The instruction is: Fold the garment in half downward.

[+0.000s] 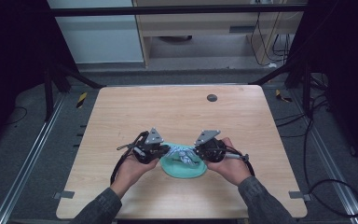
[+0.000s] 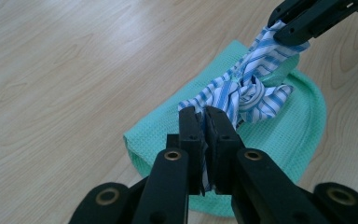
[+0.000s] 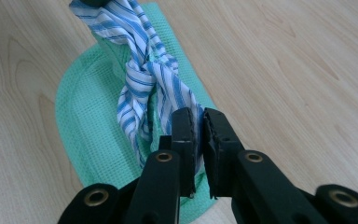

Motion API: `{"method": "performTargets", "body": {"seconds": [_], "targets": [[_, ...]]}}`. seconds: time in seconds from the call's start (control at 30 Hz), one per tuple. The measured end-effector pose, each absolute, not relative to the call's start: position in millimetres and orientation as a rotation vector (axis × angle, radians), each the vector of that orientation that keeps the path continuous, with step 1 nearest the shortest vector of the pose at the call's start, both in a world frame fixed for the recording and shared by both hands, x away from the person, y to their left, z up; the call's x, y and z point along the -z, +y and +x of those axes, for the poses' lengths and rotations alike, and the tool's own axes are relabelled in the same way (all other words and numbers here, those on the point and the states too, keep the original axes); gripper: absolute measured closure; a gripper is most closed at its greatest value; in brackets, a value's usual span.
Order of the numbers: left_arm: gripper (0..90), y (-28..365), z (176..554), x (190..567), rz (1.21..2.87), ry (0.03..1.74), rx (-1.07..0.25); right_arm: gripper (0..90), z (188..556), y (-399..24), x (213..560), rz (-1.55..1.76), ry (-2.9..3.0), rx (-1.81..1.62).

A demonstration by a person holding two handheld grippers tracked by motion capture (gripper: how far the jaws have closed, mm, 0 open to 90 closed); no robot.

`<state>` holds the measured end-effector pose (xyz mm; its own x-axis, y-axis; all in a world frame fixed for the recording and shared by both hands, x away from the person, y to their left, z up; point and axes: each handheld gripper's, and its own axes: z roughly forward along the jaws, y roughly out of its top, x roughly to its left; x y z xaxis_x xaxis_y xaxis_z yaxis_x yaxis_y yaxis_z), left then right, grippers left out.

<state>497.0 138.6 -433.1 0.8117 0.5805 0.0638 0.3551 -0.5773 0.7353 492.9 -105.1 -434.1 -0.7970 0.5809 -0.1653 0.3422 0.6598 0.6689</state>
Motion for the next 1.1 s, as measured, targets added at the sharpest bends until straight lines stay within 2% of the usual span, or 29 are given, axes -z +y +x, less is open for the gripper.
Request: {"method": "performTargets", "body": {"seconds": [1.1], "targets": [[81.5,142,471,455,2.266,0.661,-0.335,78.8,465,-104,454,0.712,2.563,-0.905]]}}
